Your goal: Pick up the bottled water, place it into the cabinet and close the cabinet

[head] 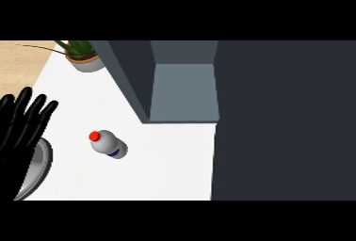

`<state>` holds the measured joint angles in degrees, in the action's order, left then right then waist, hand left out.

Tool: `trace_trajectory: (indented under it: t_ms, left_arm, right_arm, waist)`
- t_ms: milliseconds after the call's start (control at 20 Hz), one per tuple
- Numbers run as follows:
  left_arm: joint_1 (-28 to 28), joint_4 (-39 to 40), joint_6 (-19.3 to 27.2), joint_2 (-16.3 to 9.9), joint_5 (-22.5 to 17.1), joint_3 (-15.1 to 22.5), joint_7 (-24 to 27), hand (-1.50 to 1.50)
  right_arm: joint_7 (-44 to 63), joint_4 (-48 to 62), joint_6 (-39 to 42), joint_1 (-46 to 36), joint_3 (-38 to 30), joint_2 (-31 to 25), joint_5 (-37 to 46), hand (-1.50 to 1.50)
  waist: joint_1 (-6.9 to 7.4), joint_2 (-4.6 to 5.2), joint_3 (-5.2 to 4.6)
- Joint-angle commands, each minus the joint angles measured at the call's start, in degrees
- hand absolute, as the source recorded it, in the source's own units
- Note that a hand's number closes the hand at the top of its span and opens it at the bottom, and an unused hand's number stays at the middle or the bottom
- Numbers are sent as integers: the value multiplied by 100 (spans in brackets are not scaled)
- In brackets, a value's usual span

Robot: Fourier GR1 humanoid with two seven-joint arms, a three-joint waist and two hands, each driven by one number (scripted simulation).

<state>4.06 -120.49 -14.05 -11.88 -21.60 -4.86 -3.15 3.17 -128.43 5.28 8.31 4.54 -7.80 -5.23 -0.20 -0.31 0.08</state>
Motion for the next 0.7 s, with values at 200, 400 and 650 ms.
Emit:
trace_trajectory:
  t_ms: [200, 400, 650]
  left_arm:
    - [513, -437, -516, -641, -2047, -887, -1044, -150]
    - [726, -1102, -183, -445, -1800, -754, -1468, -150]
    - [887, -943, -379, -262, -1672, -820, -1471, -150]
  right_arm:
    - [724, -836, 192, 312, 593, 27, -186, -150]
    - [640, -900, 216, 507, 682, 161, -93, -150]
    - [1378, -1622, -216, 486, 1595, 454, 723, -150]
  waist:
    - [48, 14, -9]
    - [39, 20, -6]
    - [22, 20, -10]
